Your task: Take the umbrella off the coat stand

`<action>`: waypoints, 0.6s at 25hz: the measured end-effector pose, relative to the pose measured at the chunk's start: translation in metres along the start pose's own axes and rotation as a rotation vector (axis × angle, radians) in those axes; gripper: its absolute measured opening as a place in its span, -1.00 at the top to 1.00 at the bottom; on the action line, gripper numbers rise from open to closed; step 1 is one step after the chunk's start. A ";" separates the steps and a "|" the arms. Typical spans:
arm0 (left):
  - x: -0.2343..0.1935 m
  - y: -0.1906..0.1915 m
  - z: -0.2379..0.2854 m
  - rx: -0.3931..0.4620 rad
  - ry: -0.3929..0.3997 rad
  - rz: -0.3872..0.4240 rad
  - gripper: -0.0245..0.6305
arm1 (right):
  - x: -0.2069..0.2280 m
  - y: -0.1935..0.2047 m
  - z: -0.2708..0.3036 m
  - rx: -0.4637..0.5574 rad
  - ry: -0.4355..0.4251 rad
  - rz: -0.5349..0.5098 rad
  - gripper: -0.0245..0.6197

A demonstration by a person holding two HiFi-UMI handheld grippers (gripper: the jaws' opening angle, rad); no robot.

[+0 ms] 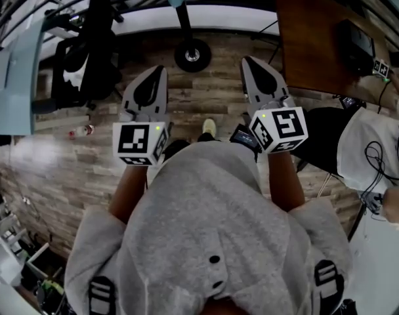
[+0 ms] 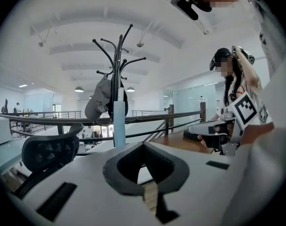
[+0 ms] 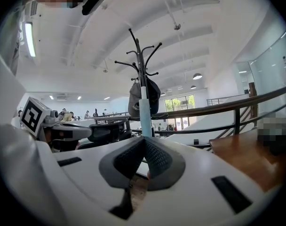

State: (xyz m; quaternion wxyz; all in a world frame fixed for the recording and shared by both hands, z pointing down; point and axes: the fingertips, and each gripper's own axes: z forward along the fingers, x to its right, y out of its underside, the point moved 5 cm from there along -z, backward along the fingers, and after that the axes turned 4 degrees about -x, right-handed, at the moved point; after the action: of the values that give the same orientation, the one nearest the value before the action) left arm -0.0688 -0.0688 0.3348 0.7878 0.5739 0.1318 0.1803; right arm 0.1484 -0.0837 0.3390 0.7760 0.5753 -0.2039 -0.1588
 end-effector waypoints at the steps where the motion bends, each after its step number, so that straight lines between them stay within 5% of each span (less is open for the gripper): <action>1: 0.000 -0.001 0.002 0.000 0.001 0.003 0.89 | 0.001 -0.001 0.000 0.000 0.002 0.000 0.90; 15: 0.014 -0.017 0.018 0.016 0.000 0.045 0.89 | 0.018 -0.006 -0.001 0.026 -0.014 0.006 0.90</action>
State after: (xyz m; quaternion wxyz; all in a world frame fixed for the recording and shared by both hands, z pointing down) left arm -0.0467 -0.0827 0.3245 0.7789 0.5831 0.1203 0.1970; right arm 0.1646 -0.0933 0.3355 0.7676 0.5835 -0.2130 -0.1578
